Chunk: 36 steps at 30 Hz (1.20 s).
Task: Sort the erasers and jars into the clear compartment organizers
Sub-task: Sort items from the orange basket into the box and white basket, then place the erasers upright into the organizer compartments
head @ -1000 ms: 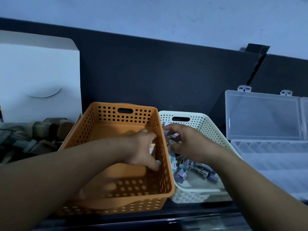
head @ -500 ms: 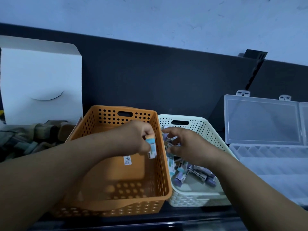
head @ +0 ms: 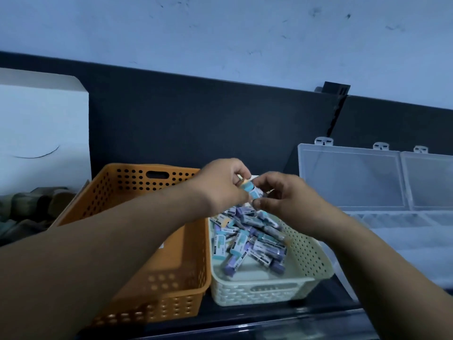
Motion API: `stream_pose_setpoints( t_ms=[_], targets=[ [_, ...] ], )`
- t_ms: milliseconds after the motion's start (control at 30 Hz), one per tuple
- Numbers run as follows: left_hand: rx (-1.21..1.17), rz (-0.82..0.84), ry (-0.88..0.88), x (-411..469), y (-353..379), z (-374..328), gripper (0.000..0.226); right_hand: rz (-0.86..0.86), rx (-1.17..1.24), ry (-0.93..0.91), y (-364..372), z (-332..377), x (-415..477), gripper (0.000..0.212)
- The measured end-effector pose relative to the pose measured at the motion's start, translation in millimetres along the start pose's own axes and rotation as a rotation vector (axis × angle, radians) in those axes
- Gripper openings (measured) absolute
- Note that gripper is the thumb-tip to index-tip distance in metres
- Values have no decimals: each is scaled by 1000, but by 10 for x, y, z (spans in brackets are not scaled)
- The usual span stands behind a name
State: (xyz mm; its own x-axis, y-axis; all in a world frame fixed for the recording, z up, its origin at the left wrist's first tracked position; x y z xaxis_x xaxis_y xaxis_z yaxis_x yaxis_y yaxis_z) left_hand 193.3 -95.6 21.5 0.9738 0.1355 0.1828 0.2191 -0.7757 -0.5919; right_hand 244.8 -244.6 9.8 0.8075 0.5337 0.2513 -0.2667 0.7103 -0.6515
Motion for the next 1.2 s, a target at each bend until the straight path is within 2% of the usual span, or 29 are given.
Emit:
stream_pose_setpoints(
  t_ms=[100,167,267,400,500,600,800,933,1000,1067,1200],
  targets=[
    [162,99,-49,31,114,63,53,15,-109,53,-91,-187,-35,31],
    [233,117,-83,23,165,82,54,34,-194,69,-149,-298,-59,38],
    [322,139,-103,-20,271,50,47,105,-279,83,-190,-421,-94,39],
    [480,252,-85,-122,503,-41,46,218,-563,-59,-107,-384,-150,33],
    [600,275,-36,-161,655,-132,38,337,-784,-159,39,-342,-233,31],
    [700,325,-9,-173,790,-139,32,382,-920,-243,145,-350,-307,29],
    [686,276,-87,-222,791,10,31,302,-890,-275,234,-385,-282,25],
    [618,249,-138,-316,754,70,35,328,-874,-216,229,-358,-294,7],
    [579,262,-154,-369,765,67,42,291,-778,-117,125,-313,-290,14],
    [565,266,-169,-393,775,68,46,181,-641,-62,-18,-274,-289,16],
    [575,211,-188,-404,803,52,44,36,-252,36,-279,-300,-414,14]
  ],
)
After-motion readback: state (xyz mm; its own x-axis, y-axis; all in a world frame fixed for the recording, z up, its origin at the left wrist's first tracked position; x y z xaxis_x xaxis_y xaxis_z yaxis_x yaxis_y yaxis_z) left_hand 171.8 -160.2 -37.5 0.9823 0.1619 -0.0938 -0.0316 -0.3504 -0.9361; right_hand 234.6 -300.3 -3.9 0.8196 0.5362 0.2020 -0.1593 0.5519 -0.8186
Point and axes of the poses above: each hand's wrist, its own x-axis towards the middle knuckle, its own y-axis out of the palm, z = x × y, the point moved 3 cm from there along x, towards the middle knuckle, and after that the axes turned 6 degrees about -z, right-handed, at the moved point
